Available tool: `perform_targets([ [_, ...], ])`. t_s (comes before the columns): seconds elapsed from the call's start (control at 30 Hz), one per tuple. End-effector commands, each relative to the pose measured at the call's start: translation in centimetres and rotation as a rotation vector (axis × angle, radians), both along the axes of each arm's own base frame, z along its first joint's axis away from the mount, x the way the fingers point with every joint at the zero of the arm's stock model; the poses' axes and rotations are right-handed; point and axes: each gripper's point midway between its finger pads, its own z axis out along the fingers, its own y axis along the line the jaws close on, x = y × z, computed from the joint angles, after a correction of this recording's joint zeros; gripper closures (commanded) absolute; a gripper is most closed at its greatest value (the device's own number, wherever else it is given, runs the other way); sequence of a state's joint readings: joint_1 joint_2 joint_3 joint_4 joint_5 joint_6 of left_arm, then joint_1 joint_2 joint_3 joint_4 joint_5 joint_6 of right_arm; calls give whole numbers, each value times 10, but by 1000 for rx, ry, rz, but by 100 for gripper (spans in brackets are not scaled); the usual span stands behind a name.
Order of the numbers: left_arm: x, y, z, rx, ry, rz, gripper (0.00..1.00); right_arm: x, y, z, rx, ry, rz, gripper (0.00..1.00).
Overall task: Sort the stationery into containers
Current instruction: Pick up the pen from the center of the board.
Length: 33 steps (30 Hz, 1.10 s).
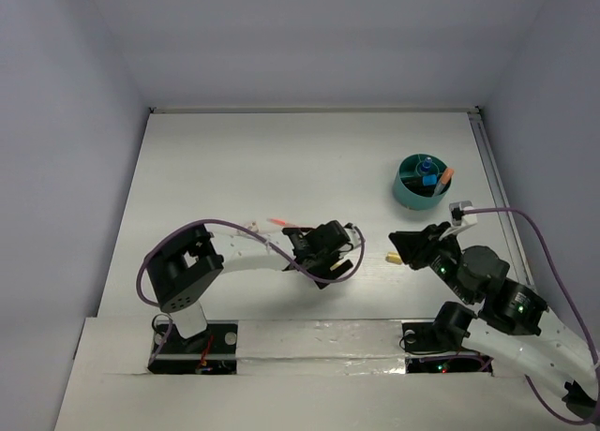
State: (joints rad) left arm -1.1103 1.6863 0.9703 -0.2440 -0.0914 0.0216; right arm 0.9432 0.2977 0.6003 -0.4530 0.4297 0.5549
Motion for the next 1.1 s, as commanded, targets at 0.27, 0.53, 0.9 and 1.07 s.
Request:
perform_targets([
  [0.27,14,6,-7,42,24,18,45,-4,6,0,12,-10,38,75],
  [0.53,8,6,-9,48,62,10,79,-1,0,0,26,-14,5,75],
  [0.9,19,-24,61,-203,-39,28,100,14,7,-19,-4,46,-59,39],
  [1.07,25,-40,112,-413,-73,91,100,19,15,-15,53,-2,-49,28],
])
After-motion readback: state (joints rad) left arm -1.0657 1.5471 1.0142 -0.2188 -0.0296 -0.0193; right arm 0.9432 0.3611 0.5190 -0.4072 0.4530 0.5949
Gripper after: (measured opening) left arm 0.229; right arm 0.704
